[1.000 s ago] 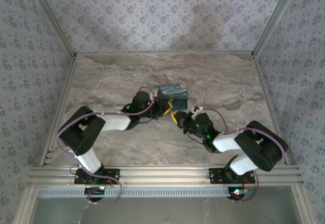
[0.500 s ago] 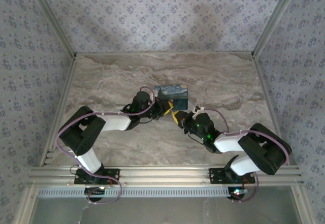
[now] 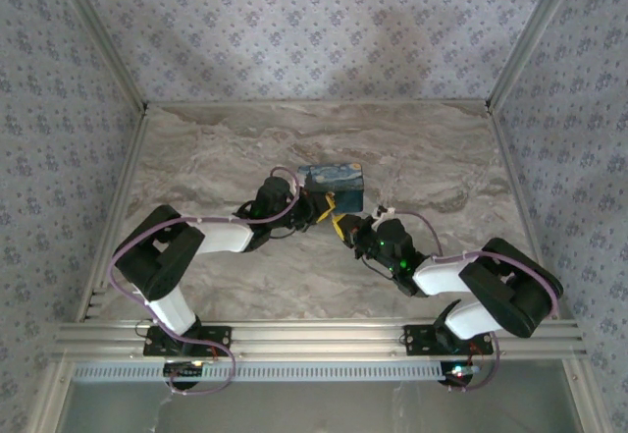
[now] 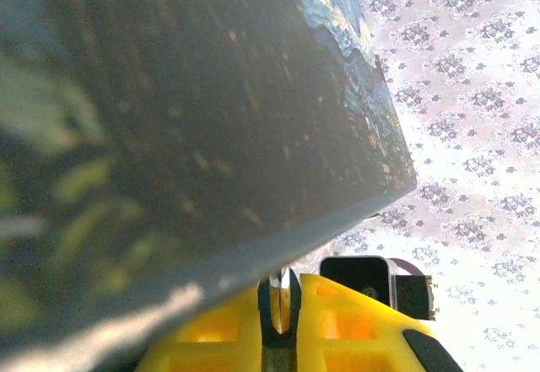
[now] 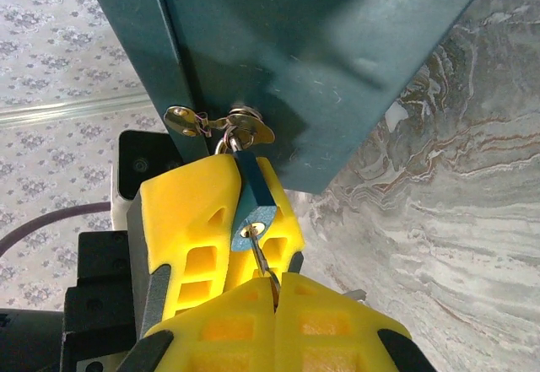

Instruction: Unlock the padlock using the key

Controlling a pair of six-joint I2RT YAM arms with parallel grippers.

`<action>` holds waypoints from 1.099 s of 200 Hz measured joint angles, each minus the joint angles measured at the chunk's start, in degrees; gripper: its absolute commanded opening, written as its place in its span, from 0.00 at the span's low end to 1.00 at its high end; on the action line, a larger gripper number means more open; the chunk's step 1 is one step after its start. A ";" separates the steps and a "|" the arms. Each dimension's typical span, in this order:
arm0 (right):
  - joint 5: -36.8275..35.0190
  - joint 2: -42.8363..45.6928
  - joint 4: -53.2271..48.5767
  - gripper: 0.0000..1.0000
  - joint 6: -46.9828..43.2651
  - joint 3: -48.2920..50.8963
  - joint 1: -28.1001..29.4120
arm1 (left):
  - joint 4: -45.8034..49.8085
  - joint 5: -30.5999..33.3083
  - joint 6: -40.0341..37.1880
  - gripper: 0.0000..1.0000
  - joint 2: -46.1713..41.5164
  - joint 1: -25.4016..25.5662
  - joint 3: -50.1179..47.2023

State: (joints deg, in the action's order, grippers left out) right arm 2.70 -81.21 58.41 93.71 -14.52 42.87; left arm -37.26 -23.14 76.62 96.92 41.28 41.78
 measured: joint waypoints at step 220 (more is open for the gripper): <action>-2.73 -0.22 3.08 0.00 4.90 0.57 0.20 | -2.49 0.00 0.50 0.06 0.22 0.52 0.00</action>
State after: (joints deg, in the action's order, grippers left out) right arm -0.03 -81.43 61.49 98.61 -13.96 43.07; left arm -39.75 -23.14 77.12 97.14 41.80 41.78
